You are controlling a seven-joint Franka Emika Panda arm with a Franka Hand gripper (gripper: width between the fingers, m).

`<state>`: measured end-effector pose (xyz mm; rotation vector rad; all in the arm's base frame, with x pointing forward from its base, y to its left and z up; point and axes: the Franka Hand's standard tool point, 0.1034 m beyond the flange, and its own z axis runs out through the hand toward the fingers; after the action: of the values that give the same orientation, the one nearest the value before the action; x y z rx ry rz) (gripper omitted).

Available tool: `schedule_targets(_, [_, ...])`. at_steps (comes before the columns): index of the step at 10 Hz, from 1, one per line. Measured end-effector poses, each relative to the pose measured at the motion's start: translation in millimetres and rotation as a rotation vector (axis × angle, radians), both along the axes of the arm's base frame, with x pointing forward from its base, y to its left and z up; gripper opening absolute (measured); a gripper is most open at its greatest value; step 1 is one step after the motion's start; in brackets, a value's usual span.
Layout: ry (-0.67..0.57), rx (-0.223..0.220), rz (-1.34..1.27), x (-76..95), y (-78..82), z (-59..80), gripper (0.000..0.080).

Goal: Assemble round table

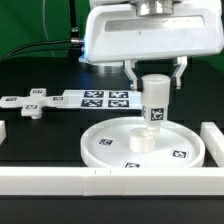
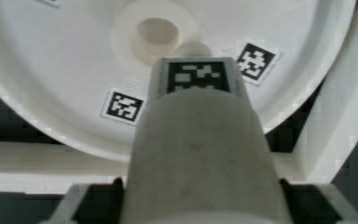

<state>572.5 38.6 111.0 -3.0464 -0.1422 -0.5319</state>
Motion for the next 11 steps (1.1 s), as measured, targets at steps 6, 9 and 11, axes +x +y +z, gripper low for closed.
schedule_targets(6, [-0.022,-0.018,0.025,-11.2,-2.0,-4.0,0.0409])
schedule_targets(9, [-0.016,-0.030,0.040,-10.1,-12.1,-5.2,0.0409])
schedule_targets(11, [-0.017,-0.032,0.039,-10.2,-14.6,-6.2,0.0409])
